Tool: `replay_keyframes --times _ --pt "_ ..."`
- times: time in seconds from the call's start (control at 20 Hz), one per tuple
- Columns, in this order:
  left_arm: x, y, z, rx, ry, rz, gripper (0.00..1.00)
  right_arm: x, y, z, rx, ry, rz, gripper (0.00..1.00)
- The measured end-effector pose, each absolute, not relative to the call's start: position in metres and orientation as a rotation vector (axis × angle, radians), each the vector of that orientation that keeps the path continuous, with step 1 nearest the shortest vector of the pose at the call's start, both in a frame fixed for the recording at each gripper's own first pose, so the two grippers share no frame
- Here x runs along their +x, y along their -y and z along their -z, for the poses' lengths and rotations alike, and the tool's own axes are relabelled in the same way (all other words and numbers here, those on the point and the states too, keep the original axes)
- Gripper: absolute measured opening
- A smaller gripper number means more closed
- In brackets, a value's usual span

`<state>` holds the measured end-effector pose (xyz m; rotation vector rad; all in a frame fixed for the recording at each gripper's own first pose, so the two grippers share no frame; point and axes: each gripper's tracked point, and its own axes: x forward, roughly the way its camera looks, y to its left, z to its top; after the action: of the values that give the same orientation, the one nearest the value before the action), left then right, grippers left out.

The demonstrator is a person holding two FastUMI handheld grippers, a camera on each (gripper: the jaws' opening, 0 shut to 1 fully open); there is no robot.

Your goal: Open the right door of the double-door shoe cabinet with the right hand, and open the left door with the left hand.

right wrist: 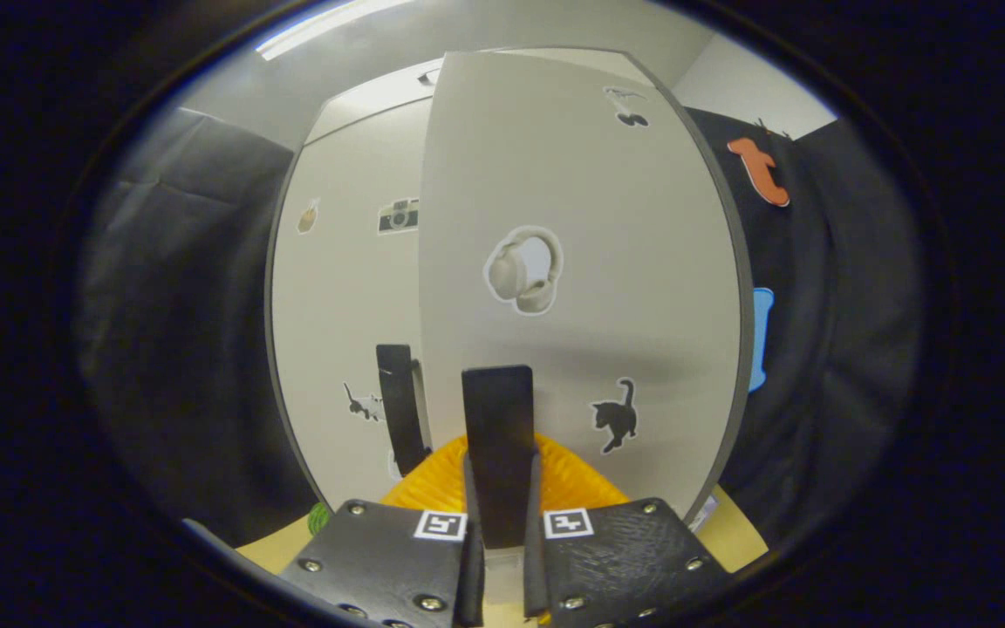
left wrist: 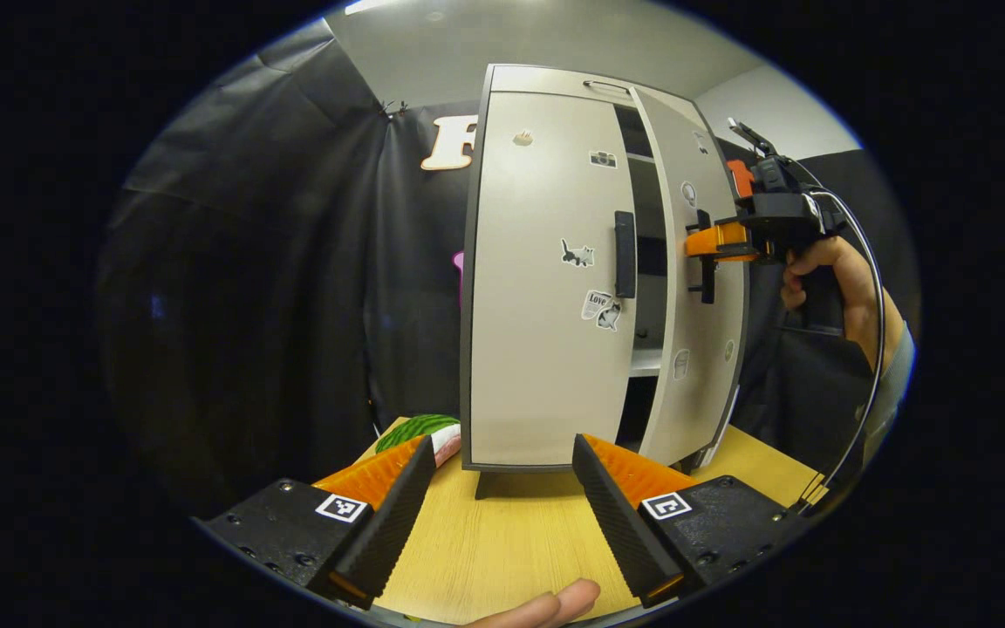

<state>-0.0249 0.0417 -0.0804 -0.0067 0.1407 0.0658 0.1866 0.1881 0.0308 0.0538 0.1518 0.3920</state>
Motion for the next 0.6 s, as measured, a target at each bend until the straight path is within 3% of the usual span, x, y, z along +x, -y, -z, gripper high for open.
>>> replay_keyframes --times 0.6 --pt "-0.033 -0.030 0.070 0.026 -0.120 -0.040 0.98 0.158 -0.157 -0.041 0.088 -0.126 -0.458 0.18"
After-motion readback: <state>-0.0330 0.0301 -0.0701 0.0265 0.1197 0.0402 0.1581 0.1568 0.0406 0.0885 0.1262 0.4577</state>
